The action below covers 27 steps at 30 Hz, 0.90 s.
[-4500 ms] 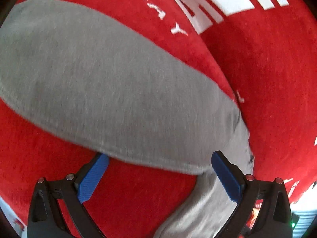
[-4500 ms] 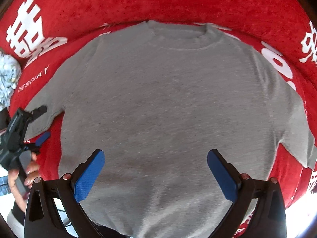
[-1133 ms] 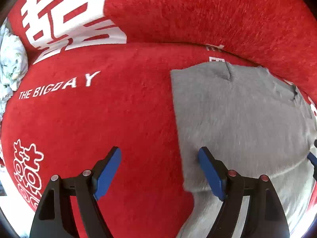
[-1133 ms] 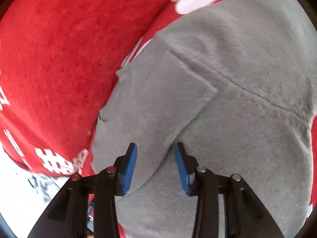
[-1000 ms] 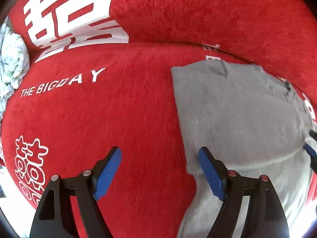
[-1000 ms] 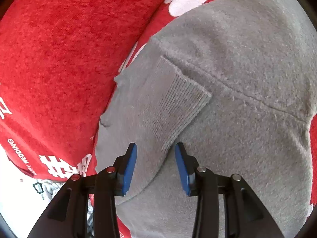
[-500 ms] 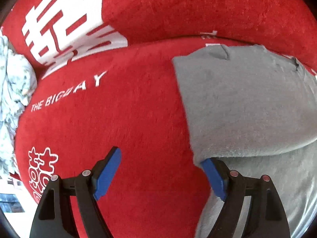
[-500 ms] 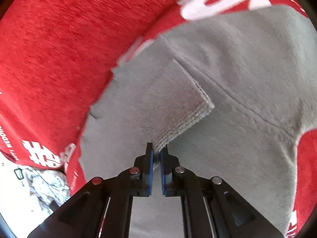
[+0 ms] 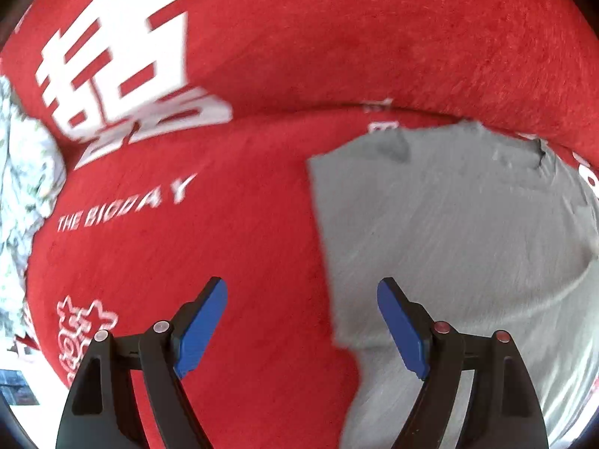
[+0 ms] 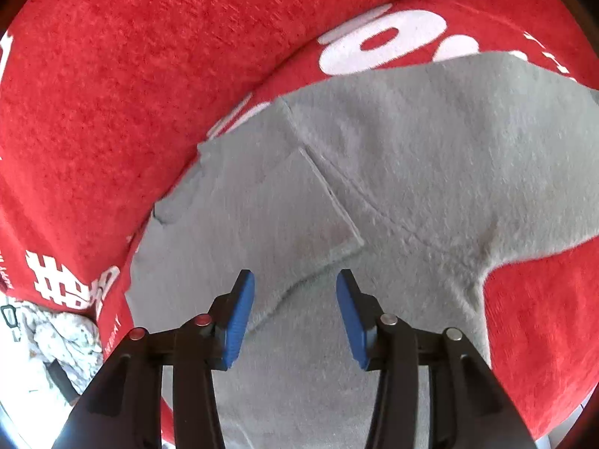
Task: Fold small clothes
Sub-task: 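Move the right tool over the other sleeve of the sweater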
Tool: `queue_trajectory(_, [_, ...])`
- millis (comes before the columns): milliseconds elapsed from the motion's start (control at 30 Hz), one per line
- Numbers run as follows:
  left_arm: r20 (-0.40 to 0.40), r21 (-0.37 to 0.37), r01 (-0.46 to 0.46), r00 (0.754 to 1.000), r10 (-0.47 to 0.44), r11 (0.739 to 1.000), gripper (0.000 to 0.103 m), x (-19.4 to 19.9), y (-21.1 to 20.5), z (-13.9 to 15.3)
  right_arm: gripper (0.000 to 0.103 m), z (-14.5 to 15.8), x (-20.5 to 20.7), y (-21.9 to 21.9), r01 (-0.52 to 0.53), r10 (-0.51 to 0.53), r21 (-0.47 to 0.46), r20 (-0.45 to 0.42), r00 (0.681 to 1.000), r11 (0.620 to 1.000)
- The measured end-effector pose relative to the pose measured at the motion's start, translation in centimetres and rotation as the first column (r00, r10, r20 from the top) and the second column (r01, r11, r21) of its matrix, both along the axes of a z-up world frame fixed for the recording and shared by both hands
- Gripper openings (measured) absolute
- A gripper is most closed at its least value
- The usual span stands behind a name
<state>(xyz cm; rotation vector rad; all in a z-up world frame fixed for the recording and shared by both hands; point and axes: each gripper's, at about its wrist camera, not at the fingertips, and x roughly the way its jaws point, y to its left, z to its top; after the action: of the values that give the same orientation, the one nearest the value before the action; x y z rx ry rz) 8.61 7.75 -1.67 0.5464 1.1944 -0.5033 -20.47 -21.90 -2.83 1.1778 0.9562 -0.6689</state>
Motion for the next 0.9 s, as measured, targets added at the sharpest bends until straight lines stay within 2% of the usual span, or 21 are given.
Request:
queue_trajectory(33, [-0.003,0.004,0.005,1.000,-0.005,1.000,0.083,0.0,-0.7,-0.5,0.018,0.2,0.4,0.0,-0.022,0.021,-0.029,-0.019,1.000,0.999])
queue_trajectory(67, [-0.005,0.012,0.008,1.000,-0.008,1.000,0.083,-0.1,-1.2,-1.0,0.016,0.2,0.8,0.0,-0.044,0.042,-0.054,-0.042,0.998,0.998])
queue_trajectory(167, [-0.011,0.079,0.007,1.000,-0.007,0.997,0.083,-0.4,-1.9,-3.1,0.015,-1.2,1.8,0.2,-0.099,0.092,-0.061,-0.099,0.991,0.993])
queue_trajectory(233, [-0.009,0.046,-0.008,1.000,0.009,0.999,0.084,-0.6,-1.3,-3.2,0.005,-1.7,1.5,-0.1,-0.106,0.098,-0.065,-0.111,0.989,0.992])
queue_trajectory(400, [-0.042,0.074,0.008,0.999,-0.005,0.997,0.084,-0.5,-1.1,-3.0,0.005,-1.3,0.7,-0.1,-0.135,0.126,-0.058,-0.134,0.983,0.989])
queue_trajectory(467, [-0.037,0.099,0.014,0.999,-0.011,0.995,0.084,-0.6,-1.4,-3.0,0.011,-1.3,-0.1,0.0,-0.126,0.118,-0.045,-0.159,0.980,0.991])
queue_trajectory(567, [-0.048,0.124,0.019,0.999,-0.014,0.992,0.084,-1.5,-1.8,-2.3,0.011,-1.0,-2.1,0.2,-0.086,0.085,0.004,-0.123,0.989,0.996])
queue_trajectory(700, [-0.097,0.110,0.046,0.995,-0.035,0.993,0.084,-3.4,-2.9,-1.1,0.013,-0.4,-4.5,0.8,-0.063,0.067,0.047,-0.099,0.993,0.997])
queue_trajectory(767, [-0.118,0.095,0.079,0.991,-0.068,0.992,0.084,-4.9,-4.0,-0.4,0.018,-0.1,-5.6,1.2,-0.052,0.058,0.062,-0.097,0.994,0.997])
queue_trajectory(900, [-0.147,0.064,0.143,0.980,-0.132,0.988,0.084,-7.9,-6.3,0.5,0.038,0.5,-7.3,2.2,-0.024,0.033,0.093,-0.088,0.996,0.995])
